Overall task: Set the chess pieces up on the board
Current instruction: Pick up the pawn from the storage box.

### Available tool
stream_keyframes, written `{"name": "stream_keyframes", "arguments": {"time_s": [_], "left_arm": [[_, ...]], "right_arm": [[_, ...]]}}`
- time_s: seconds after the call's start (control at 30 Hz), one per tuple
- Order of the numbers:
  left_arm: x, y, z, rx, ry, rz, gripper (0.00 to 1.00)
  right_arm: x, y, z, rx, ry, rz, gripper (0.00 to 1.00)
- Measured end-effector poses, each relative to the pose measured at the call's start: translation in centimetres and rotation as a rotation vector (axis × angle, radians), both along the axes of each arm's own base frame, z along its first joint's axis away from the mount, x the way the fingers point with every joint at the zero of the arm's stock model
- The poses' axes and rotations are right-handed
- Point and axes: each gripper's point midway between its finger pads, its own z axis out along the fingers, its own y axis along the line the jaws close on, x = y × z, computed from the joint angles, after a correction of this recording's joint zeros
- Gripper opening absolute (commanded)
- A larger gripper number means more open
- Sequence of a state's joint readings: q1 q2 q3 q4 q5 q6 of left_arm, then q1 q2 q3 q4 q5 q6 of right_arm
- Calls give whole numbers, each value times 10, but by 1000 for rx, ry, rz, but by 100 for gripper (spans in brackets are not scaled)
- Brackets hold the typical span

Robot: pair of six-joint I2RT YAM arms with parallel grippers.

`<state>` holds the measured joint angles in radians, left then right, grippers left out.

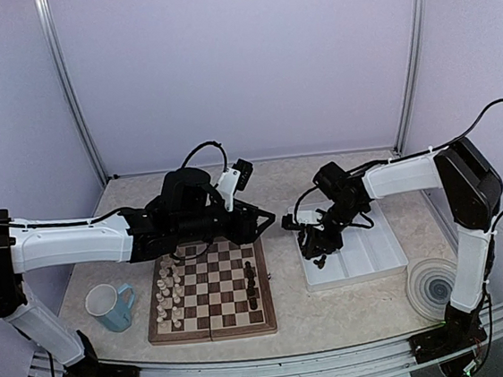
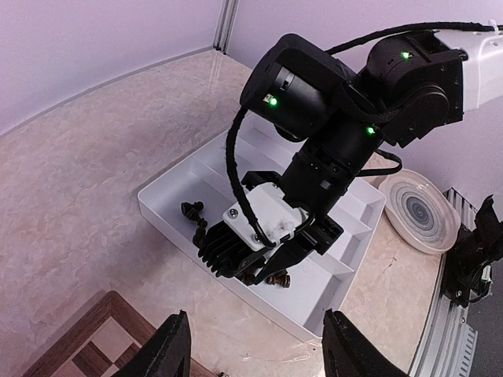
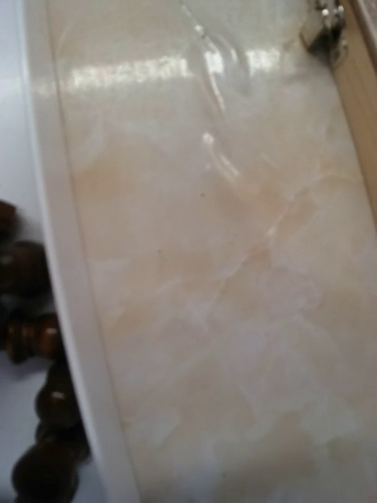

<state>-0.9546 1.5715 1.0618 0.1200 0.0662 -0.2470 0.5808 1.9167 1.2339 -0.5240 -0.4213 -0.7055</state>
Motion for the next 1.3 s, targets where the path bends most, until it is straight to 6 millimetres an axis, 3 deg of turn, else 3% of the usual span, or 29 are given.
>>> {"name": "stream_keyframes", "arguments": {"time_s": [0.2, 0.47, 0.7, 1.03, 1.2, 1.3], "left_arm": [[0, 0, 0, -2, 3, 1, 57], [0, 0, 0, -6, 10, 4, 57], [0, -1, -1, -8, 13, 4, 57], [-1, -2, -1, -10, 16, 1, 57], [-1, -2, -1, -11, 16, 1, 58], [-1, -2, -1, -9, 14, 1, 58]], "right_arm": [[-4, 7, 4, 16, -5, 41, 38], [-1, 14, 13, 35, -21, 59, 32], [-2, 14, 10, 27, -9, 59, 29], [-3, 12, -2, 6, 17, 54, 14], [0, 14, 6, 14, 7, 49, 13], [-4, 12, 23, 23, -1, 44, 12]]}}
